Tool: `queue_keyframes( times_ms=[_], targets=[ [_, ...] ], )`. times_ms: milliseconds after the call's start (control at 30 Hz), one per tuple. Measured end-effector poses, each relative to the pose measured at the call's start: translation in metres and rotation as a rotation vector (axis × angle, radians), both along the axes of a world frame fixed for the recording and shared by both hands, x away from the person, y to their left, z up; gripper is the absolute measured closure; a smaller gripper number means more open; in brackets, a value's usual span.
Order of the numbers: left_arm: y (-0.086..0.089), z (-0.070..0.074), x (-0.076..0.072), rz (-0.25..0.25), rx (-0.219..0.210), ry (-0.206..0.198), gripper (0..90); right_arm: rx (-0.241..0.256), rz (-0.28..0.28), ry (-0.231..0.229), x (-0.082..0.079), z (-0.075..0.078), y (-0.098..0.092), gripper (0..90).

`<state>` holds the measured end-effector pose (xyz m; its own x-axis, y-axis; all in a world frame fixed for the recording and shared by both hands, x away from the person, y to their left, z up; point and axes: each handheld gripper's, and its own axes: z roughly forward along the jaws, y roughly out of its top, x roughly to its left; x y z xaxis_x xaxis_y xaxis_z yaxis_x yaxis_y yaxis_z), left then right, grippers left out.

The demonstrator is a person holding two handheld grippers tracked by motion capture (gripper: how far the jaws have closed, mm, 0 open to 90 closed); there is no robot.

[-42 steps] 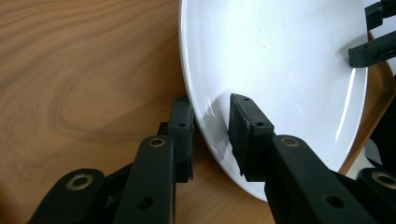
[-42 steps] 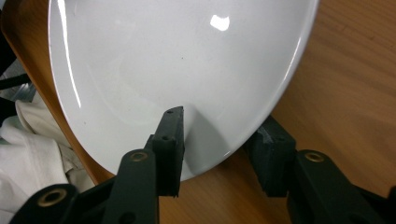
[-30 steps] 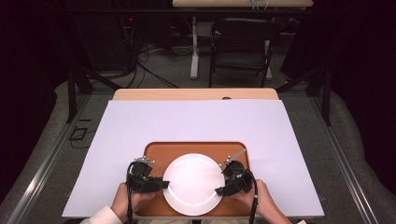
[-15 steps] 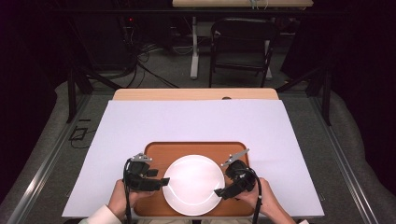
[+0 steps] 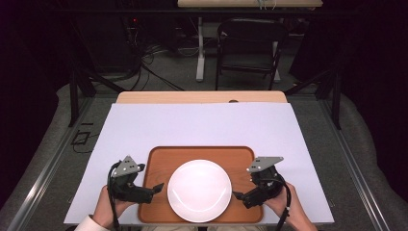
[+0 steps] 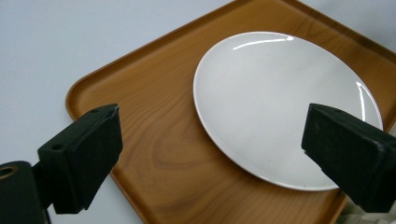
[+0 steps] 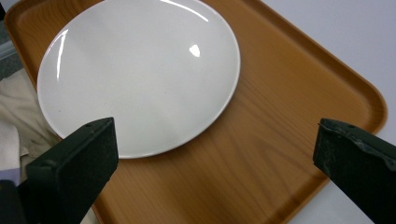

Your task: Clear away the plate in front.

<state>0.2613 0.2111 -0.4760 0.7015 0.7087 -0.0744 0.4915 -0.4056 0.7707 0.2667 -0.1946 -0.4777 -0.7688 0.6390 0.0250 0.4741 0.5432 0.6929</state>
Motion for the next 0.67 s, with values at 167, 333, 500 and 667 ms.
queue_keyframes(
  times_ms=[167, 333, 500, 667],
  targets=[
    [0.013, 0.0, -0.006, 0.027, 0.014, -0.018, 2.0, 0.029, -0.041, -0.033, -0.008, 0.003, -0.02, 0.0],
    [0.027, -0.003, -0.01, 0.062, 0.018, -0.021, 0.1, 0.032, -0.081, -0.051, -0.016, 0.002, -0.038, 0.0],
    [0.039, -0.007, -0.013, 0.088, 0.018, -0.015, 0.1, 0.026, -0.125, -0.032, -0.026, -0.003, -0.059, 0.0],
    [0.046, -0.01, -0.012, 0.101, 0.009, 0.007, 0.1, 0.029, -0.178, -0.015, -0.035, -0.008, -0.076, 0.0]
  ],
)
